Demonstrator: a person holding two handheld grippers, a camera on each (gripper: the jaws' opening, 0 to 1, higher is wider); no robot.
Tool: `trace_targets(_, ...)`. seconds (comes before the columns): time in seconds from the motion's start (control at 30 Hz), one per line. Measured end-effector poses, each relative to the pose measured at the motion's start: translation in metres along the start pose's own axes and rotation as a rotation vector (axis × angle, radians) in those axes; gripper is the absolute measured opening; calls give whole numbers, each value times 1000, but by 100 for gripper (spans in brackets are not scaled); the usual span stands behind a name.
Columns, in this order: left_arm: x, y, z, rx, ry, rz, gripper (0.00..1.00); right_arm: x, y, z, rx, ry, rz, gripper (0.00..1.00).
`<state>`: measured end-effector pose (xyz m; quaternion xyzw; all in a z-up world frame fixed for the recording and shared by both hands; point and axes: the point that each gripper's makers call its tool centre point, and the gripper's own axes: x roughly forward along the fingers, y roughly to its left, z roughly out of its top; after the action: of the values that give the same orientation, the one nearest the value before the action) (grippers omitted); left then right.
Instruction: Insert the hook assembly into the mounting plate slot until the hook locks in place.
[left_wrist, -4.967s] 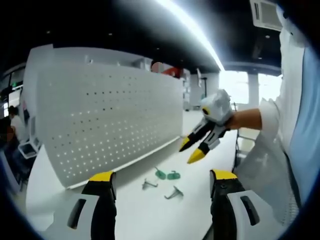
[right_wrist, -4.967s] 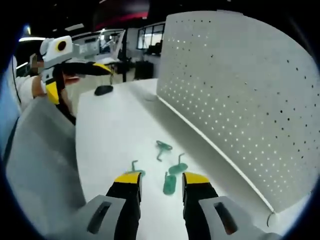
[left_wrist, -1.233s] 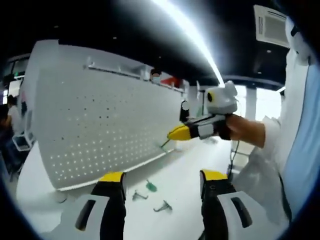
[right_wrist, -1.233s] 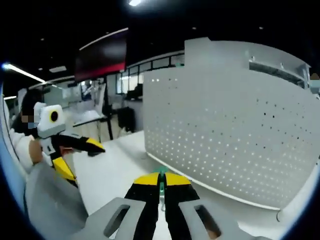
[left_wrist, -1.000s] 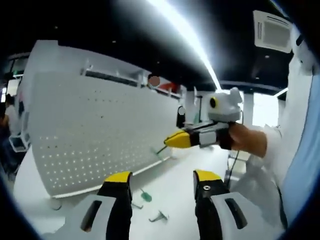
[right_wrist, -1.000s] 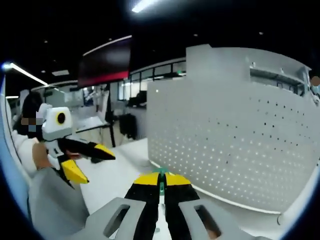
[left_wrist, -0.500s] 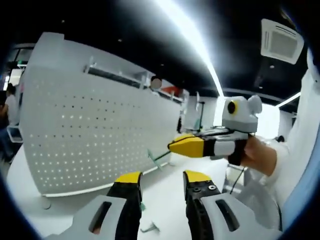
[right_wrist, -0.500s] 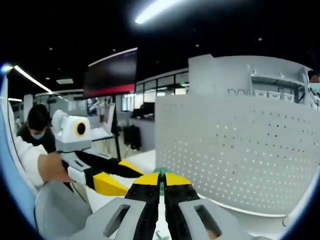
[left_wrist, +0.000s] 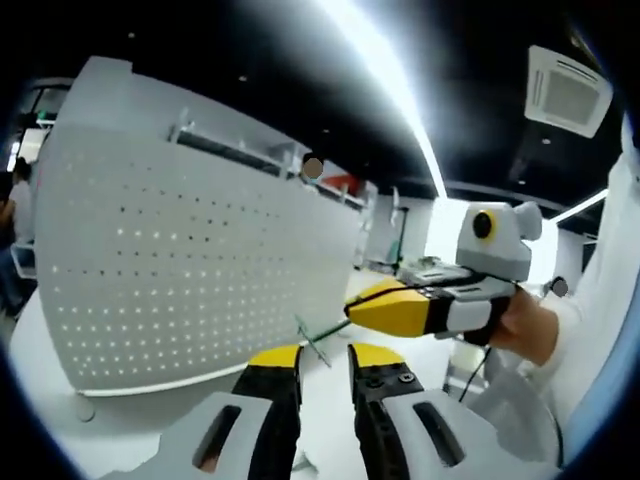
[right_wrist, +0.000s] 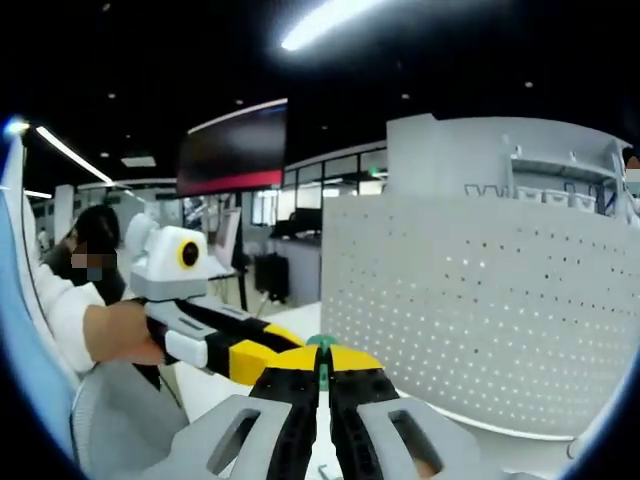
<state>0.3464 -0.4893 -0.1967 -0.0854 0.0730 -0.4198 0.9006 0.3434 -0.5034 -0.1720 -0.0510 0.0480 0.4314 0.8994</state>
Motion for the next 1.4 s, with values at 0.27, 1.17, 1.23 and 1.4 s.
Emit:
trace_targets(0.27,1,7,3,31,1,19,6,1,1,-1,5,3,4,0)
trace_targets(1.17,-8,10,20,111,-45,50,3,3,7,-4,8,10,11,0)
trace_targets(1.23,-8,10,20,116,-45,51,3,3,7,-4,10,10,11,0)
trace_targets(1.4,-7,9,24,124,-58,43,5,3,4,-4,11,8,2,0)
